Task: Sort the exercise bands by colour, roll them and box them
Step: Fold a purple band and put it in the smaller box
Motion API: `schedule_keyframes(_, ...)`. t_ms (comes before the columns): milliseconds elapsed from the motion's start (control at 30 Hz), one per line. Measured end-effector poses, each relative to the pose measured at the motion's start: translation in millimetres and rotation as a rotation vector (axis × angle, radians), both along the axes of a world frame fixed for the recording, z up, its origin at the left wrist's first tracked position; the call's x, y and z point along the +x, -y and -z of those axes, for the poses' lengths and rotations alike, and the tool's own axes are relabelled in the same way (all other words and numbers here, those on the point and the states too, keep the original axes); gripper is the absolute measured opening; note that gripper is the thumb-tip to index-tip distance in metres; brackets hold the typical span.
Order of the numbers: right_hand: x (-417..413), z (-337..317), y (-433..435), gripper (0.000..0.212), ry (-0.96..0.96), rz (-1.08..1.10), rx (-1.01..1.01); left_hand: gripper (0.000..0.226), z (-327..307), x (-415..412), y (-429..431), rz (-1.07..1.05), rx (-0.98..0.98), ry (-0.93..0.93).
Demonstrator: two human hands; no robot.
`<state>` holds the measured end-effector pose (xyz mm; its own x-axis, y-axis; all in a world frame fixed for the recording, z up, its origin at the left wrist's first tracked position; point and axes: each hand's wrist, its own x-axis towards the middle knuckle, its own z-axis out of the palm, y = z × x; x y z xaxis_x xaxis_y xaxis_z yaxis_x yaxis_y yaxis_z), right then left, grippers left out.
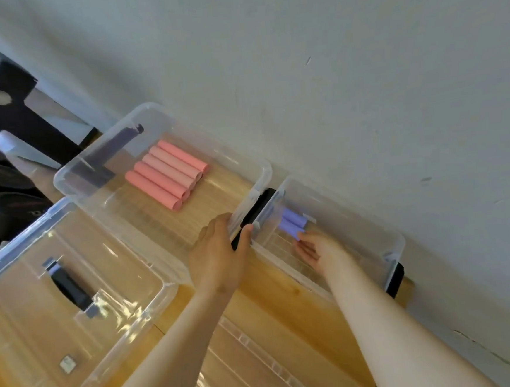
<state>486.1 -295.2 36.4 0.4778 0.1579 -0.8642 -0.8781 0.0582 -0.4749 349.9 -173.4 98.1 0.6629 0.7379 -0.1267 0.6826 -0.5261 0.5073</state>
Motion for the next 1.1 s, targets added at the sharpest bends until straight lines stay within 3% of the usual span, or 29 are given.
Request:
schedule_keyframes(200, 3, 12, -11, 0.011, -0.044, 0.089, -0.032, 0.053, -2, 5, -1, -0.011, -0.006, -0.041)
schedule_keyframes(333, 5, 16, -12, 0.024, -0.039, 0.142, -0.052, 0.051, -1, 5, 0, -0.018, -0.003, -0.042)
schedule_keyframes(500, 6, 16, -12, 0.023, -0.067, 0.171, -0.062, 0.052, 1, 6, 0, -0.025, 0.007, -0.043)
schedule_keyframes(800, 8, 16, -11, 0.009, -0.082, 0.076, -0.089, 0.051, 3, 6, 0, -0.013, 0.030, -0.038)
schedule_keyframes(1100, 7, 15, -8, 0.014, -0.121, 0.067, -0.056, 0.051, 5, 5, 0, -0.009, 0.043, -0.042)
